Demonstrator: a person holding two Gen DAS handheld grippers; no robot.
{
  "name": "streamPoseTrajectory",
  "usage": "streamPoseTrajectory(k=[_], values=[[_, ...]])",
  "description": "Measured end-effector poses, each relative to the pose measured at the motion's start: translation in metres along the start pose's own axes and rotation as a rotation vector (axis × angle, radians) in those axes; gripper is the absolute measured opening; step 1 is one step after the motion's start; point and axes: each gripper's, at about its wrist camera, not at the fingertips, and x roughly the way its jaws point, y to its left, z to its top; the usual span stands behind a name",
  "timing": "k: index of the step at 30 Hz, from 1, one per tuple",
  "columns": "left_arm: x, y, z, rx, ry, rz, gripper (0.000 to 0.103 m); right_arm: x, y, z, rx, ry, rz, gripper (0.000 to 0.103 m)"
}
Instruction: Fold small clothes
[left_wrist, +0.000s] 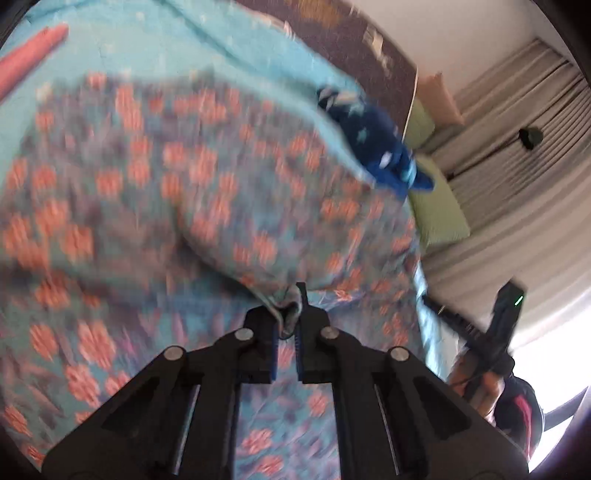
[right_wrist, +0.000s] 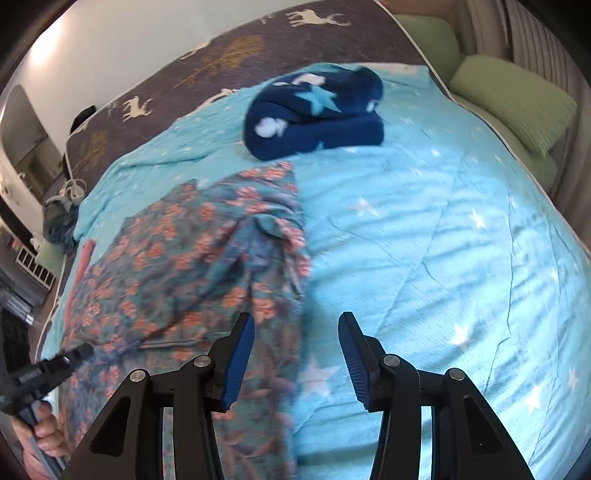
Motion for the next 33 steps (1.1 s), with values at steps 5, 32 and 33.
streamPoseTrajectory(k=[5, 32, 33], values=[[-0.074, -0.038, 0.039, 0.117, -0.248, -0.047, 0.008, 0.018, 0.014, 0.010, -0.029, 0.016, 0.014, 0.048], [-0.062, 0.088, 0.004, -0.115, -0.138, -0.046, 0.061, -0.019, -0.026, -0.011, 0.118, -0.088, -0.061, 0.048], [-0.058, 0.089, 0.007, -0.111, -0.120, -0.038, 0.061, -0.019, -0.024, -0.011, 0.113, -0.091, -0.060, 0.048]])
